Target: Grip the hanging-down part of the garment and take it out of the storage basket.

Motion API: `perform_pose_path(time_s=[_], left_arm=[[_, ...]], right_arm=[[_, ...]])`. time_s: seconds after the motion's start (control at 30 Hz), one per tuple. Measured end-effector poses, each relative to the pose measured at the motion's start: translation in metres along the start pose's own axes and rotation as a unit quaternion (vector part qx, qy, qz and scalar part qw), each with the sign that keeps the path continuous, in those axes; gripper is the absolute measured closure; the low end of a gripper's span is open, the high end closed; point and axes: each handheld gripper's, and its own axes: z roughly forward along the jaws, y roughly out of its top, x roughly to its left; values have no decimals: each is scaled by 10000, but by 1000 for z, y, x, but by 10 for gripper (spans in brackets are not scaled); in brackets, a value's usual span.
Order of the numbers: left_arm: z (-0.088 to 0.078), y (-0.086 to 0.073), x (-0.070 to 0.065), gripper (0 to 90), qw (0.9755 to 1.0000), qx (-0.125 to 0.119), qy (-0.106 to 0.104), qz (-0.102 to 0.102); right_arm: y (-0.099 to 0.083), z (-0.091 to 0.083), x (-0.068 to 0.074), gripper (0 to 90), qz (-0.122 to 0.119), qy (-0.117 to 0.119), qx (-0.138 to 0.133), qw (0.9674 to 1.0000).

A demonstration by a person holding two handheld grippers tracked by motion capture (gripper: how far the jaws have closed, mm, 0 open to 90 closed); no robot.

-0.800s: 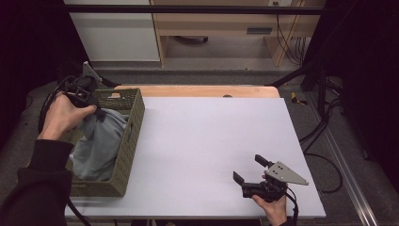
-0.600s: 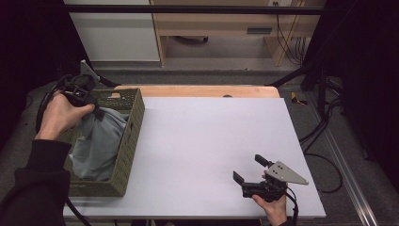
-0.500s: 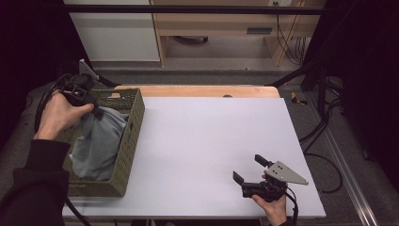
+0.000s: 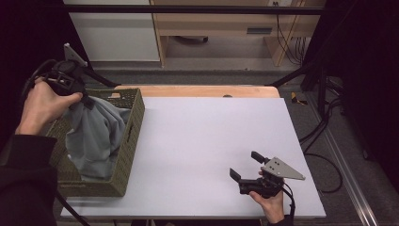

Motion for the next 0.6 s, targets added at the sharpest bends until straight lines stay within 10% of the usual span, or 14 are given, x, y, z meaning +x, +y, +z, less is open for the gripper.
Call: perform_pose_path(time_s=[0.6], left_arm=[[-54,5,-12,866,9990,-430,120,100]], right_arm=[[29,29,15,12,-123,352,-157,9992]])
